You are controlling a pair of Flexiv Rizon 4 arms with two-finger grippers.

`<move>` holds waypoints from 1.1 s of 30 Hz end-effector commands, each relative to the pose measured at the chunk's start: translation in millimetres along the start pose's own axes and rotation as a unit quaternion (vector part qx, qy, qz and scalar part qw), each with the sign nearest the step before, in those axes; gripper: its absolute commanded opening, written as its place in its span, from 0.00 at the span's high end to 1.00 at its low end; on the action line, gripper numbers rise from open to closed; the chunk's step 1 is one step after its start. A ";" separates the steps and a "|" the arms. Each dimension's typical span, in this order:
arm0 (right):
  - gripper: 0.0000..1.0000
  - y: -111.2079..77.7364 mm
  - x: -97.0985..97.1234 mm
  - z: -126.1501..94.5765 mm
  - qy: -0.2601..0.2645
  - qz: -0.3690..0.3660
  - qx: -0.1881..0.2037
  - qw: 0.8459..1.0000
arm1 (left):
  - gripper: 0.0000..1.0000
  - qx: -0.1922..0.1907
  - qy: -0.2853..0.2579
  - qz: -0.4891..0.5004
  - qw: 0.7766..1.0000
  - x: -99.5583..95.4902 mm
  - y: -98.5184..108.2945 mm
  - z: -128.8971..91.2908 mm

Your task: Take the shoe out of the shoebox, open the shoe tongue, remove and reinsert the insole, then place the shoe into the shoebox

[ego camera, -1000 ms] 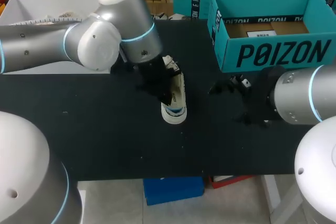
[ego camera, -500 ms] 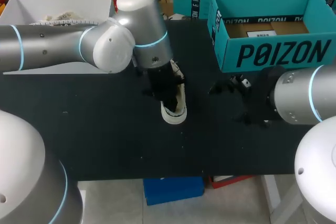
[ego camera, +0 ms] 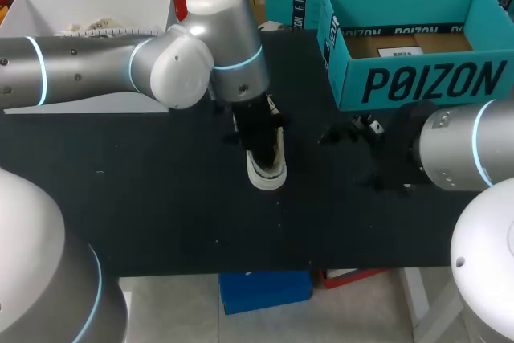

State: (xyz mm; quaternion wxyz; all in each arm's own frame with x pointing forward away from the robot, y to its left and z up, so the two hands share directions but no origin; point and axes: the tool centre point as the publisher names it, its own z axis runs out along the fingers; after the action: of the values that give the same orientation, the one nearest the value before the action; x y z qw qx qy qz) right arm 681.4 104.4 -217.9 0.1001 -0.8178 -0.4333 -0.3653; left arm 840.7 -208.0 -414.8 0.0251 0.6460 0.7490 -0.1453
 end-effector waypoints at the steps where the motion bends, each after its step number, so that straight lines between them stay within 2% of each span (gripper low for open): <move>1: 0.00 -4.7 0.5 3.8 0.001 0.003 -0.015 1.000 | 1.00 -0.011 -0.012 0.003 1.000 -2.5 -2.7 -16.9; 9: 0.00 -4.7 0.5 3.8 0.001 0.003 -0.015 1.000 | 1.00 -0.027 -0.020 0.002 0.999 6.8 -14.1 -49.2; 10: 0.00 -4.7 0.5 3.8 0.001 0.003 -0.015 1.000 | 0.94 -0.029 -0.022 -0.001 0.999 8.5 -15.2 -53.1; 12: 0.00 -4.7 0.5 3.8 0.001 0.003 -0.015 1.000 | 0.56 -0.032 -0.022 -0.006 0.999 11.7 -20.8 -60.3; 15: 0.00 -4.7 0.5 3.8 0.001 0.003 -0.015 1.000 | 0.00 -0.039 -0.027 -0.014 0.999 16.8 -17.0 -69.0; 24: 0.00 -4.7 0.5 3.8 0.001 0.003 -0.015 1.000 | 0.00 -0.058 -0.069 -0.035 0.995 23.2 -18.0 -91.5; 31: 0.00 -4.7 0.5 3.8 0.001 0.003 -0.015 1.000 | 0.00 -0.060 -0.120 -0.078 0.988 24.8 1.1 -106.9; 32: 0.00 -4.7 0.5 3.8 0.001 0.003 -0.015 1.000 | 0.24 -0.060 -0.125 -0.083 0.987 24.8 4.4 -108.3; 33: 0.00 -4.7 0.5 3.8 0.001 0.003 -0.015 1.000 | 0.59 -0.060 -0.131 -0.088 0.986 25.0 10.0 -108.9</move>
State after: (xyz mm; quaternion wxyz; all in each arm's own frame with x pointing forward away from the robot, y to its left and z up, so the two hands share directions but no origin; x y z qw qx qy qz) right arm 681.4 104.5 -217.9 0.1001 -0.8178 -0.4333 -0.3653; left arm 857.6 -161.9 -314.7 0.1330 0.5552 0.8033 -0.1695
